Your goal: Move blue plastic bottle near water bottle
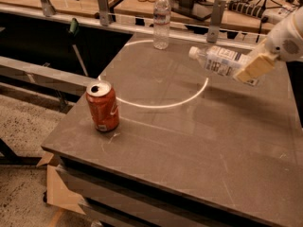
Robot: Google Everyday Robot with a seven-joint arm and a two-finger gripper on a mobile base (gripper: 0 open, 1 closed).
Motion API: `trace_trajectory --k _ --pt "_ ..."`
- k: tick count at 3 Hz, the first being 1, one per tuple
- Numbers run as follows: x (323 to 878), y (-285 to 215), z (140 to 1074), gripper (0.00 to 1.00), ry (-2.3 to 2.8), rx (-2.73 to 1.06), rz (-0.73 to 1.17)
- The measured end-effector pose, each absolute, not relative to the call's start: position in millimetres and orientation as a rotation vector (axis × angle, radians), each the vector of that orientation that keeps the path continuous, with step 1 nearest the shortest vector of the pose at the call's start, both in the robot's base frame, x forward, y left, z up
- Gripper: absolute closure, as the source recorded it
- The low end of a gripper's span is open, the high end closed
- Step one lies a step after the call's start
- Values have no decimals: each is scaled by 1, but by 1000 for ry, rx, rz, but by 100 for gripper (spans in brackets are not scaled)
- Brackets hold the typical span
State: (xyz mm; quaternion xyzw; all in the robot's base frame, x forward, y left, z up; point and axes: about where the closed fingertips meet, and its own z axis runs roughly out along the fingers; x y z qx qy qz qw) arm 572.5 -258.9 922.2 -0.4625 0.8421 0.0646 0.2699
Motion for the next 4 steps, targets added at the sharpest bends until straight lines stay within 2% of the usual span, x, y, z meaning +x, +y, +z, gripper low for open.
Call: trace_trajectory --k 1,3,4 --pt "624 -248 920 100 2360 -1171 107" --pt "700 -192 901 100 2359 -1194 114" --pt "723 -170 888 82 2362 -1236 135"
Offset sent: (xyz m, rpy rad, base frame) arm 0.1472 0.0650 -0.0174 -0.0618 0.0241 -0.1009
